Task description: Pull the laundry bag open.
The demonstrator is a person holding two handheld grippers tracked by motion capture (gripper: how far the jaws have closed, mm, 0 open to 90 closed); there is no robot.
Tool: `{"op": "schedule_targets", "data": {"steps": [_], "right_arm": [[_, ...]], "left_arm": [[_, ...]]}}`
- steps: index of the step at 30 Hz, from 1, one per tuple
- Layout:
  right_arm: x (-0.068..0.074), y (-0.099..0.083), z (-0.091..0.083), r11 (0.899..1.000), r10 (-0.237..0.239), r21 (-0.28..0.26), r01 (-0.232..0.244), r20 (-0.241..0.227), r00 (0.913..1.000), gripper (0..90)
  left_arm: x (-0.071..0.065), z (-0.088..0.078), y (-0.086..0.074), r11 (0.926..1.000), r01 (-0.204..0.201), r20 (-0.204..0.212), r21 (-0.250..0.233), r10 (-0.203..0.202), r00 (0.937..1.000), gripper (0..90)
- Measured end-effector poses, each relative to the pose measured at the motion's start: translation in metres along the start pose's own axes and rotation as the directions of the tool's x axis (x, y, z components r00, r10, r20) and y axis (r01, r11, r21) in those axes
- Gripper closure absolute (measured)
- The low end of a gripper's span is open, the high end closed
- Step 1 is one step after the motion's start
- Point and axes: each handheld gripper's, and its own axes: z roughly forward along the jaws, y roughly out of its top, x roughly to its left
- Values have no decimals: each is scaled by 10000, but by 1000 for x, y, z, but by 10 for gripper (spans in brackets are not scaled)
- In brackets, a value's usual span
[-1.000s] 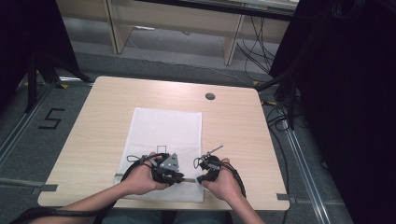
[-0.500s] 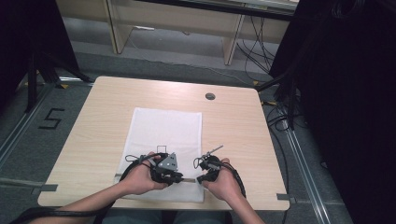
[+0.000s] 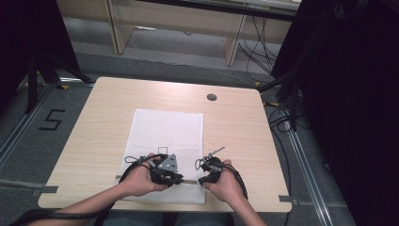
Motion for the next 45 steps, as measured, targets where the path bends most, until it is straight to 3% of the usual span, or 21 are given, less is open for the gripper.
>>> {"op": "schedule_targets", "data": {"steps": [19, 20, 30, 34, 36, 41, 42, 43, 44, 45], "right_arm": [[1, 0, 0, 10000, -74, 31, 74, 45, 10000, 900], [1, 0, 0, 10000, -43, 73, 43, 28, 10000, 900], [1, 0, 0, 10000, -82, 22, 82, 56, 10000, 900], [2, 0, -1, 9998, 132, 144, -132, -27, 9999, 900], [1, 0, 0, 10000, -63, 41, 63, 28, 10000, 900], [1, 0, 0, 10000, -90, 37, 90, 57, 9999, 900], [1, 0, 0, 10000, -69, 52, 69, 34, 10000, 900], [2, 0, -1, 9999, 88, 115, -88, -5, 10000, 900], [2, 0, -1, 9999, 88, 115, -88, -5, 10000, 900], [2, 0, -1, 9998, 164, 150, -164, -4, 9999, 900]], "left_arm": [[3, -4, -1, 9998, -160, -71, 89, 160, 9998, 819], [2, -4, -2, 10000, 84, 12, -54, -84, 10000, 819], [3, -5, -2, 9999, -114, -4, 62, 114, 9999, 819], [3, -6, -3, 9999, 88, 29, -73, -88, 10000, 819], [3, -6, -3, 10000, -78, 15, 47, 78, 10000, 819], [4, -8, -3, 10000, -28, 17, -63, 28, 10000, 819], [3, -9, -4, 9999, 136, 31, -43, -136, 9999, 819], [4, -9, -5, 10000, -40, 9, 5, 40, 10000, 819], [3, -9, -5, 9999, 138, 30, -73, -138, 9999, 819], [4, -10, -6, 10000, 51, 27, -52, -51, 10000, 819]]}}
